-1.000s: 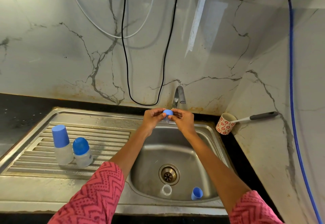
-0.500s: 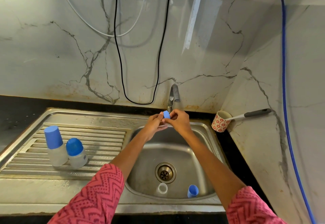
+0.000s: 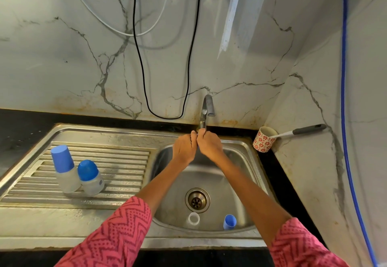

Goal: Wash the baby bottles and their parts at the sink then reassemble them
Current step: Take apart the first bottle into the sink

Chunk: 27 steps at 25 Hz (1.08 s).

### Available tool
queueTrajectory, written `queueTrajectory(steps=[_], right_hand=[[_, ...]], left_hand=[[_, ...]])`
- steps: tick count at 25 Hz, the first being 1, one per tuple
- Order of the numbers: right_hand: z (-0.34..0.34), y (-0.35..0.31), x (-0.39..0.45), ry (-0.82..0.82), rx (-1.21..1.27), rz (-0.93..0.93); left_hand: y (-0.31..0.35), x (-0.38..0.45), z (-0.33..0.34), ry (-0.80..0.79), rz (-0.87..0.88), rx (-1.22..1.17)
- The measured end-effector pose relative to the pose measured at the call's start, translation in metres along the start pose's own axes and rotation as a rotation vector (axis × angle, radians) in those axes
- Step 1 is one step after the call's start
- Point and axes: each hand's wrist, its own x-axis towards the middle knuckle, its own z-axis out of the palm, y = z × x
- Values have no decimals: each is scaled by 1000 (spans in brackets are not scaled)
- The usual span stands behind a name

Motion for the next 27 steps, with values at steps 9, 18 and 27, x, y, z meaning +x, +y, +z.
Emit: queueTrajectory(steps=[9, 18, 27], right_hand=[[4, 7, 2, 164, -175, -164], [8, 17, 12, 344, -327, -661], [31, 27, 26, 247, -362, -670]], left_hand=[[11, 19, -24, -247, -135, -151], [2, 15, -15, -320, -520, -744], [-12, 13, -4, -335, -662, -779]])
